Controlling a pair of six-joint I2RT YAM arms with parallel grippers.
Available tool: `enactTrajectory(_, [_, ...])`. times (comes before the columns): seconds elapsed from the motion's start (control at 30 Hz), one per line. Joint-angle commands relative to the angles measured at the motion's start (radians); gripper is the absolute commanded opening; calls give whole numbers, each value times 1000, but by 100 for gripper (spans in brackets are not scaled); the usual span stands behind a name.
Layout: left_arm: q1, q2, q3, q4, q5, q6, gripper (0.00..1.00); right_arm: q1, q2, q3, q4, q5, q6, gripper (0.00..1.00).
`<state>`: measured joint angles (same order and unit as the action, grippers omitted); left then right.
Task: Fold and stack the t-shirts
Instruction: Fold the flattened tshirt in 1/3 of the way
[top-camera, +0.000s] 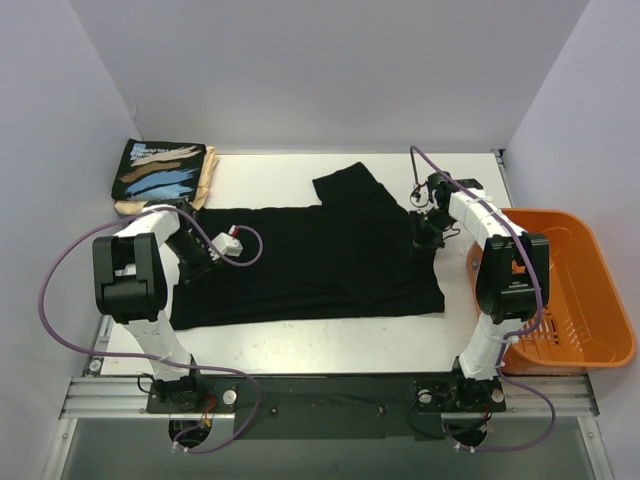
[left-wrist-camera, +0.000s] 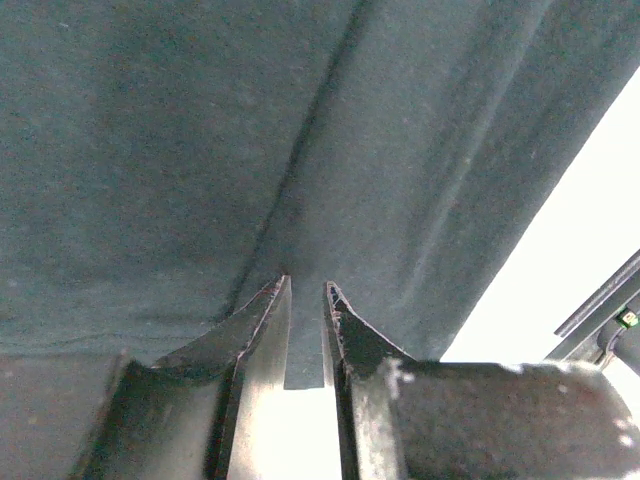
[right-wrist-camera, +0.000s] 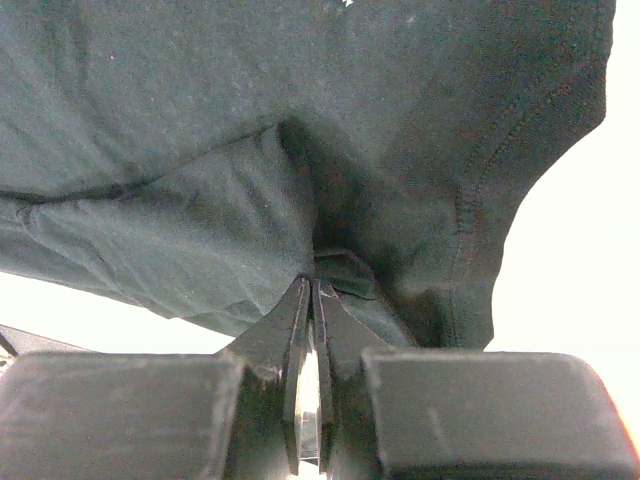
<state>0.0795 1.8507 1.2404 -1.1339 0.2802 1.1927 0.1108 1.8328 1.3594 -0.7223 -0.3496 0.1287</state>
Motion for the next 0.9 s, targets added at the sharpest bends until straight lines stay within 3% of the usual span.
enactTrajectory(0.0, [0, -8, -30, -58, -27, 65, 29, -11, -32, 4, -43, -6, -12, 0])
enactTrajectory(0.2, [8, -18, -91, 63, -76, 42, 29, -14, -37, -2, -42, -11, -12, 0])
enactTrajectory(0.3, [5, 7, -56, 42, -82, 19, 3, -16, -43, -3, -42, -11, -12, 0])
enactTrajectory(0.33, [8, 10, -39, 20, -82, 10, 0, -16, -47, -3, -42, -11, -14, 0])
enactTrajectory(0.7, [29, -60, 60, -92, -26, -1, 0, -36, -75, -11, -42, -5, -12, 0])
enactTrajectory(0.83, [34, -48, 48, -70, -80, -7, 0, -36, -79, -11, -43, -9, -12, 0])
enactTrajectory(0.87, [37, -38, 50, -61, -96, -11, 11, -36, -79, -14, -42, -9, -12, 0])
